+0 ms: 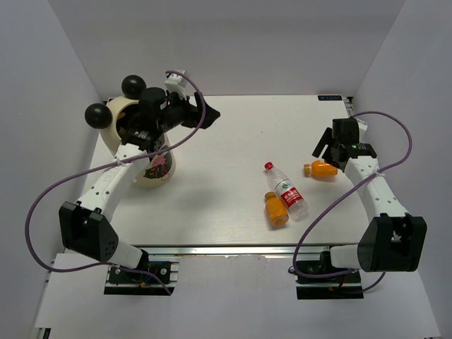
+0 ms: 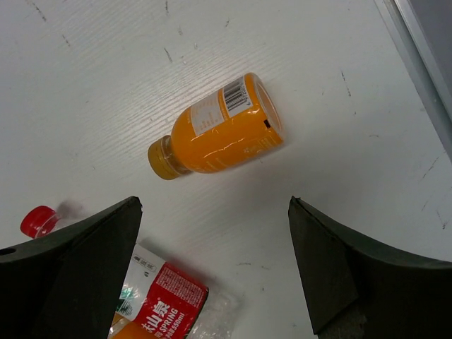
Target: Put the plastic bottles in the bin
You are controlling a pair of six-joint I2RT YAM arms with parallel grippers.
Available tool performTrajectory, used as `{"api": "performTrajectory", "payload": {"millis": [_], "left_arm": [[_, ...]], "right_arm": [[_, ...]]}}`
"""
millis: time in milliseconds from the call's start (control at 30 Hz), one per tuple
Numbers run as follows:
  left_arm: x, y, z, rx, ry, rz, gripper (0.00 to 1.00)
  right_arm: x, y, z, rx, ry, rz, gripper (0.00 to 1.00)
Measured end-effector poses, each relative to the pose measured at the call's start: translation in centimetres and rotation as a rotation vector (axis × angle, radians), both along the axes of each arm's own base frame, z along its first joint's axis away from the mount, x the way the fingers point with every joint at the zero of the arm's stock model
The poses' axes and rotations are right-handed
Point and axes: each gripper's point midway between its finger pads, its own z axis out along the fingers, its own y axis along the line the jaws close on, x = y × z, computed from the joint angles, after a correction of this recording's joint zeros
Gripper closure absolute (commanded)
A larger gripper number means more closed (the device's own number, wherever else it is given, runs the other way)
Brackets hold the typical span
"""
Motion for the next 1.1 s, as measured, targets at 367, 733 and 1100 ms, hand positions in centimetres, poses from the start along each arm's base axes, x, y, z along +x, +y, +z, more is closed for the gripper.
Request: {"api": "performTrajectory", "payload": {"millis": [367,733,1100], "left_arm": [[-2.1,2.0,2.3,-0.014,-0.058,0.071,0.02],[-2.5,2.0,1.1,0.012,-0.022,0.056,0.02],[-1.8,1.8,0.6,0.054,-0.014,0.042,0.02]], "right_arm": [[0.5,-0.4,-6.2,0.074,0.072,-0.088,0.11],[3.2,-2.9,-8.5,0.134,0.012,-0.282,0.11],[2.1,-3.5,-10.7,0.154,0.048,-0.353,0.18]]}}
